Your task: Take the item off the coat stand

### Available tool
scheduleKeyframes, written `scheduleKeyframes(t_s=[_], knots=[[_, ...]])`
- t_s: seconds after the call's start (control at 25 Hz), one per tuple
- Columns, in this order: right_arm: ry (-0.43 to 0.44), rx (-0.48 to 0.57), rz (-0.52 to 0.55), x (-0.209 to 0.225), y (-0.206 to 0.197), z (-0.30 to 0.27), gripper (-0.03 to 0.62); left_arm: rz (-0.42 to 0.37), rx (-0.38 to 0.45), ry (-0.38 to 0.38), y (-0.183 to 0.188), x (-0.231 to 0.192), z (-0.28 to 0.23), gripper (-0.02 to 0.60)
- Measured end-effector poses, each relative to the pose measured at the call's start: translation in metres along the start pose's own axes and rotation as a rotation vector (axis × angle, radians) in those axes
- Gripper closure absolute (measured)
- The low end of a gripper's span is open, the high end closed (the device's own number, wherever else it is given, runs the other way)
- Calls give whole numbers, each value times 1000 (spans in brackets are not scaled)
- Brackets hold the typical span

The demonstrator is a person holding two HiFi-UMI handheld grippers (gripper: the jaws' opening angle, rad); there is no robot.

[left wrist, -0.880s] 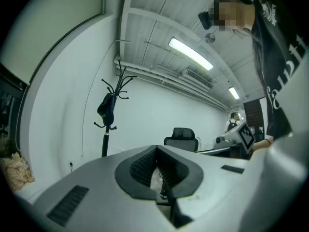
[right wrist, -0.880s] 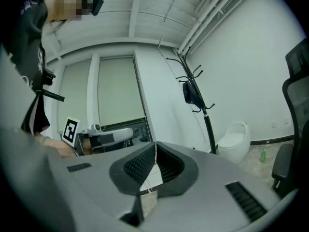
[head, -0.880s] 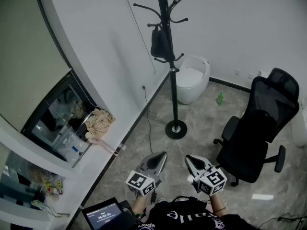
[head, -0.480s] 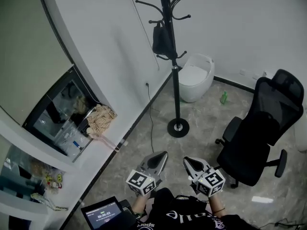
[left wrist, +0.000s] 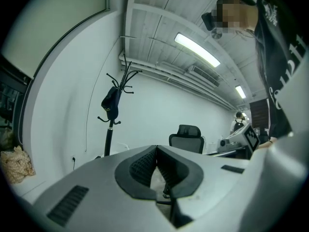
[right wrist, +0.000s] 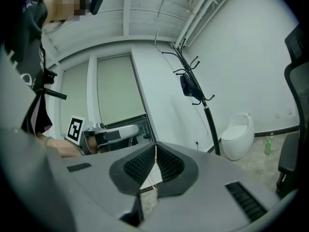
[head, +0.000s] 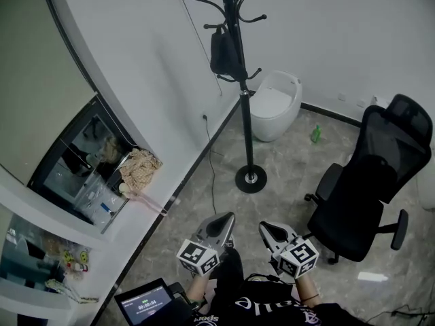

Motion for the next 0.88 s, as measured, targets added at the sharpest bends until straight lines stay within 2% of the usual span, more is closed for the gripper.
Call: scheduleKeyframes(t_s=[0.2, 0.4, 0.72, 0.88], knots=[[-34, -16, -5, 24, 2, -30, 576, 24, 9, -38, 3, -41, -24, 578], [-65, 2, 4, 45, 24, -87, 576, 10, 0, -62, 43, -89, -47, 578], [-56, 32, 33, 63, 53, -195, 576, -5, -17, -125, 97, -175, -82, 577], [-71, 17, 34, 71, 53, -236, 576, 0, -43, -174, 108, -214, -102, 577]])
Point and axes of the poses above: the fingertips, and each gripper's own axes: z backward along the fingers, x to its right, y out of its top, the point moved 7 cm from there along z, backward along the fingers, and after that the axes turned 14 degrees about z, right-handed, at the moved point
